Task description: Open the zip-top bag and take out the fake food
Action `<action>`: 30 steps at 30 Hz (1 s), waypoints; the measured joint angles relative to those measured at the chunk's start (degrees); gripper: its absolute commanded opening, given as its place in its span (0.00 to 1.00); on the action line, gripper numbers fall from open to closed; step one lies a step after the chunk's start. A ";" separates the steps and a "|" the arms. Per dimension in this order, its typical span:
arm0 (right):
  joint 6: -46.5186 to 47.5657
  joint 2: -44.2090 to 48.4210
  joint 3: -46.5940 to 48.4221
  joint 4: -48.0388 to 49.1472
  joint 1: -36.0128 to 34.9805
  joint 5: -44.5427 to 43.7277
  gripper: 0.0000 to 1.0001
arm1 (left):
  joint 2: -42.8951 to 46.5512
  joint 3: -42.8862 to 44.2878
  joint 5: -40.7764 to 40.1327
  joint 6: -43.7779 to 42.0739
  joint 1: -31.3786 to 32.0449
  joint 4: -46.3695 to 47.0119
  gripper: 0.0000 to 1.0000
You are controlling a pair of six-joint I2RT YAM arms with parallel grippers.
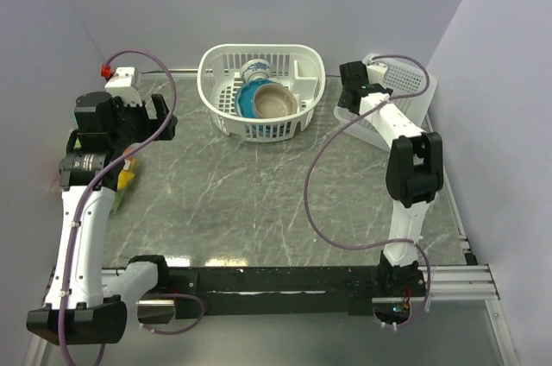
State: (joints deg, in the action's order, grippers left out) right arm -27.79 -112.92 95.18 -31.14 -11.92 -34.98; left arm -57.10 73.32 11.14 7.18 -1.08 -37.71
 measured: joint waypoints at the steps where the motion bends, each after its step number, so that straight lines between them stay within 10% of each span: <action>1: -0.28 -1.27 0.76 -0.70 0.09 -0.13 0.98 | -0.17 0.00 -0.02 0.00 -0.02 0.07 0.97; 17: -8.44 4.57 -20.46 -6.01 -0.59 8.20 0.80 | -0.37 0.13 -17.55 3.19 -7.56 0.68 0.97; 30: -15.74 28.70 -45.77 -0.61 -19.98 12.72 0.79 | 0.31 -8.70 -31.41 -0.07 -13.53 9.66 0.97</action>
State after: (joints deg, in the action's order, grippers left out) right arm -43.53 -84.23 49.41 -31.75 -31.90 -22.26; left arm -56.80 64.62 -20.27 7.11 -14.61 -28.05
